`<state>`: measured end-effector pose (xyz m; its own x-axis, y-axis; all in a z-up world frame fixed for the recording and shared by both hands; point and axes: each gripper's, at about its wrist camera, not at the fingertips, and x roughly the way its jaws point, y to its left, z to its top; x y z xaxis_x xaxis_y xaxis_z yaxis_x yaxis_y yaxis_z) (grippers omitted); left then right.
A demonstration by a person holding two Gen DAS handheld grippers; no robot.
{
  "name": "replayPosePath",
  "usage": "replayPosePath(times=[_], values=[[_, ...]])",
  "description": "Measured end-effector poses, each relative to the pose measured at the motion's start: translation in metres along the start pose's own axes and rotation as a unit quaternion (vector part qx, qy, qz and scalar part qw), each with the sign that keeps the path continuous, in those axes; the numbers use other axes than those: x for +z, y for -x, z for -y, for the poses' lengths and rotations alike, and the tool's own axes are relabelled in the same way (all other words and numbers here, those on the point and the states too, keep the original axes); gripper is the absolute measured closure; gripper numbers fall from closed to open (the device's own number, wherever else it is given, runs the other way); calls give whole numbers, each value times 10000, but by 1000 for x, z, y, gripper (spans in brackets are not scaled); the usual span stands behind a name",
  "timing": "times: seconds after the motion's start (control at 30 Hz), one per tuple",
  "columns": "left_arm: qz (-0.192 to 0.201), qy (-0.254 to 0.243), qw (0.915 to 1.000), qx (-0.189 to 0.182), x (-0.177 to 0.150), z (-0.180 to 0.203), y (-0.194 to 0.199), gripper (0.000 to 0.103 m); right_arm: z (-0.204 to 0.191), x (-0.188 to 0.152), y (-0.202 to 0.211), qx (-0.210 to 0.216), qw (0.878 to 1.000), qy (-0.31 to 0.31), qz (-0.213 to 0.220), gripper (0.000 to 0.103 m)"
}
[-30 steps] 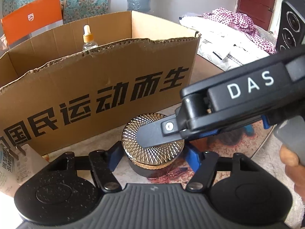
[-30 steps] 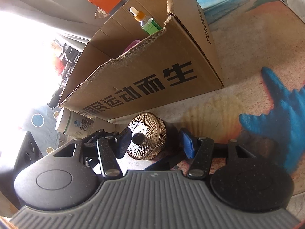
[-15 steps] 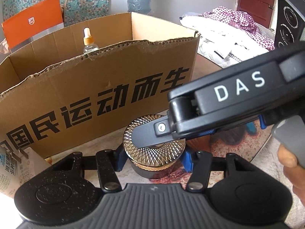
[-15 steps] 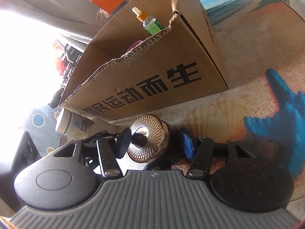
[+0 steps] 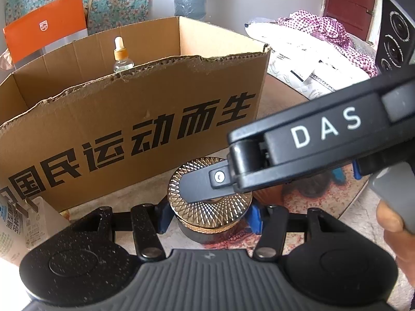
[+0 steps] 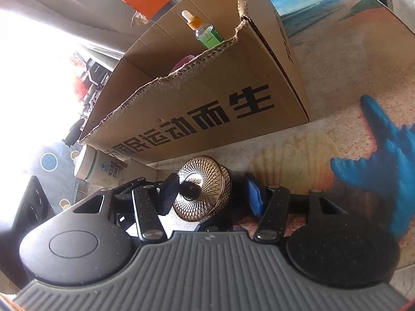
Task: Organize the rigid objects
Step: 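Lift the gold-lidded jar over the box wall and open the right tool inside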
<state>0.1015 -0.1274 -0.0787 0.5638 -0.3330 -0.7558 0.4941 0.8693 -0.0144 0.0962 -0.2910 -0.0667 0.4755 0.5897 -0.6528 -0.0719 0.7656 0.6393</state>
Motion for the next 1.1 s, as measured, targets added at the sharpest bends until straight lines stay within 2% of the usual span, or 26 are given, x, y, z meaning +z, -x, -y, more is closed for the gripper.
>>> replayPosePath(times=[0.67, 0.9, 1.1], values=[[244, 11, 9997, -82, 1, 3, 22, 46, -19, -7, 10, -187, 9993, 230, 208, 50], [605, -48, 9981, 59, 10, 4, 54, 46, -48, -7, 32, -155, 9965, 657, 488, 49], [1047, -132, 9939, 320, 38, 5, 90, 46, -76, 7, 63, 44, 9898, 1101, 901, 49]])
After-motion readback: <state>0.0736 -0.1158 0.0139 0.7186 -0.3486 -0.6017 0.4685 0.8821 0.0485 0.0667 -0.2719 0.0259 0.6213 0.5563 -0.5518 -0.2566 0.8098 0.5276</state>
